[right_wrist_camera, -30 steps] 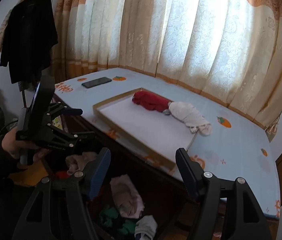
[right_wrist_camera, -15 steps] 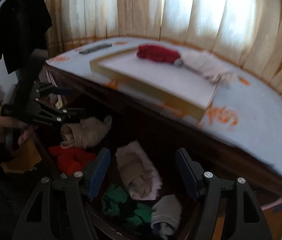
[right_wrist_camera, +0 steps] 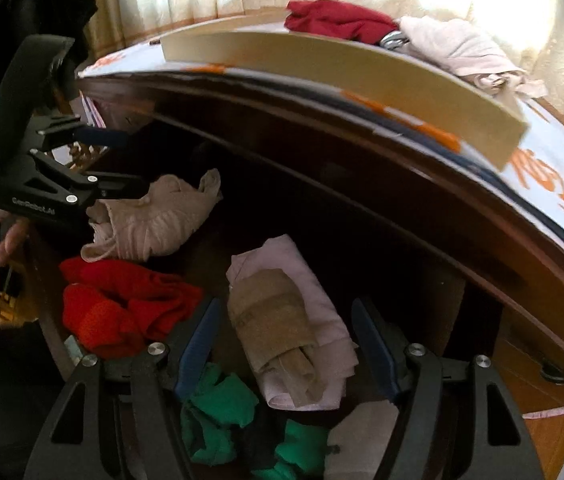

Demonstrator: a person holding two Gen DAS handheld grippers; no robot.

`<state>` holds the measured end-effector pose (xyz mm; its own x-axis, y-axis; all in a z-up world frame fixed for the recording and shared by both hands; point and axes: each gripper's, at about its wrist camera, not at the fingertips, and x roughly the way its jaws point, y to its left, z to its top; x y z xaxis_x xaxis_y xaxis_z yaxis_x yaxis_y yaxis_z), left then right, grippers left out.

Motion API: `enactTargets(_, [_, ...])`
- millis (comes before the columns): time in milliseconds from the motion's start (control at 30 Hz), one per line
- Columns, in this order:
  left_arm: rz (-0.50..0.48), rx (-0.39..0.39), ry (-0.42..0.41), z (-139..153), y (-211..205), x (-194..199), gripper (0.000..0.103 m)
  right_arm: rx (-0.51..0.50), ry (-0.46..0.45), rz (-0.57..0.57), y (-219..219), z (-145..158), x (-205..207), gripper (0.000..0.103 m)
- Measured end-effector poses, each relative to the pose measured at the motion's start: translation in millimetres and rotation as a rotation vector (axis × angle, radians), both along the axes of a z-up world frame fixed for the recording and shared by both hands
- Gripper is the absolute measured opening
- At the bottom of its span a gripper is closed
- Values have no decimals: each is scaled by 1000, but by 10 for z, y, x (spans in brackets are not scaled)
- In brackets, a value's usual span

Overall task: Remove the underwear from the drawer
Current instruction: 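Lower both tools back down into the open clothes drawer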

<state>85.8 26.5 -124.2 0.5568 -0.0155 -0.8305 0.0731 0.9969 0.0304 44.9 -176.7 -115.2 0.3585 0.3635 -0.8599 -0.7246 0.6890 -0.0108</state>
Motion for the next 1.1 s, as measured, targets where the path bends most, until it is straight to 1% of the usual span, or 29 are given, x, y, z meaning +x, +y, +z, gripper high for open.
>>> enactTargets(167, [-24, 23, 24, -46, -37, 52, 91, -36, 20, 34, 99, -69, 55, 70])
enactTargets(233, [-32, 30, 44, -86, -51, 82, 91, -29, 56, 51, 123, -117, 80, 70])
enactTargets(300, [-37, 33, 56, -116, -56, 98, 91, -42, 66, 56, 152, -172, 92, 70])
enactTargets(367, [-37, 30, 66, -131, -55, 108, 91, -57, 86, 64, 172, -221, 99, 70])
enactTargets(433, [-42, 34, 71, -138, -64, 118, 91, -51, 85, 66, 173, -212, 104, 70])
enactTargets(533, [-48, 28, 105, -206, -81, 177, 91, -63, 123, 69, 181, -284, 136, 70])
enactTargets(833, [-73, 26, 178, -343, -145, 266, 91, -81, 183, 72, 259, -410, 209, 70])
enactTargets(1033, [-76, 48, 236, -470, -208, 379, 90, -83, 213, 70, 303, -485, 250, 64])
enactTargets(1100, [-84, 51, 251, -510, -241, 401, 85, -92, 219, 71, 319, -515, 252, 52])
